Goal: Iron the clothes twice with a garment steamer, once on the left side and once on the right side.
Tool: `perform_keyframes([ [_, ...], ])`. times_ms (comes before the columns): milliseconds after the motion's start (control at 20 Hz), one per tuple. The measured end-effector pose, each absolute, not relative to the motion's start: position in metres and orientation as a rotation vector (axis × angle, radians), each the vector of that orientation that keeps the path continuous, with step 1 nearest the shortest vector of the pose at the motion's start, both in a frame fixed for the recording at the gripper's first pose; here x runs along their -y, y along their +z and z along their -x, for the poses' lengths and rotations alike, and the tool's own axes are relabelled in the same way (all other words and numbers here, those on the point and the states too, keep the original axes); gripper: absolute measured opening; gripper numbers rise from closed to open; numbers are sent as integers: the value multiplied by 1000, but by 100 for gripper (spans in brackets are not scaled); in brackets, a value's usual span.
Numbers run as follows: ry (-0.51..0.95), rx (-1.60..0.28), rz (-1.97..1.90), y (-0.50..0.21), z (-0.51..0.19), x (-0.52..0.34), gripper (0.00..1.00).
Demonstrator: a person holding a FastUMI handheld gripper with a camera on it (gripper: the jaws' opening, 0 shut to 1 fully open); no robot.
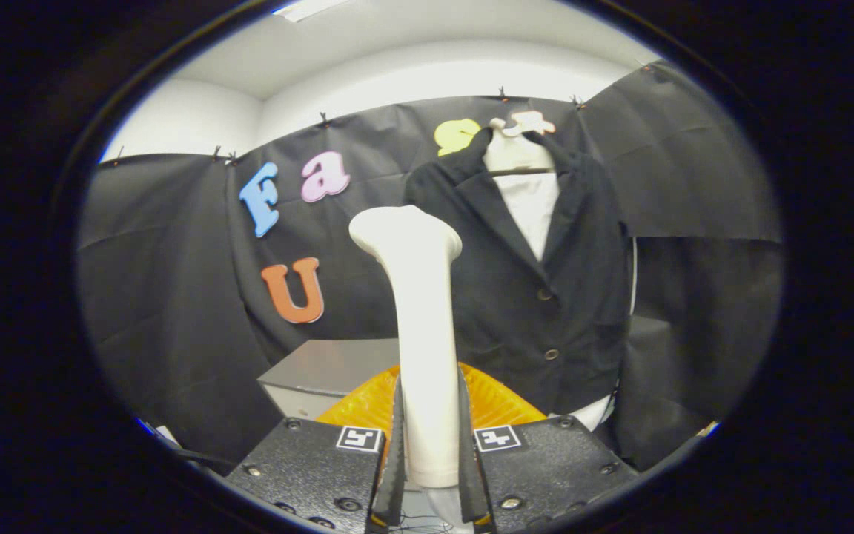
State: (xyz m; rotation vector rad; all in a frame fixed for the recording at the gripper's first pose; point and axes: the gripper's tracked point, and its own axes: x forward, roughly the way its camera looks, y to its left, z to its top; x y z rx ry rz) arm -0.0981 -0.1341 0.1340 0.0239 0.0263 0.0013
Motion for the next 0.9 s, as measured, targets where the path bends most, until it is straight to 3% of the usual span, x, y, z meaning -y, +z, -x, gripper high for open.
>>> perform_keyframes([
  [350,-148,11,-23,151,63,199,32],
  [900,-204,-31,41,142,-18,202,32],
])
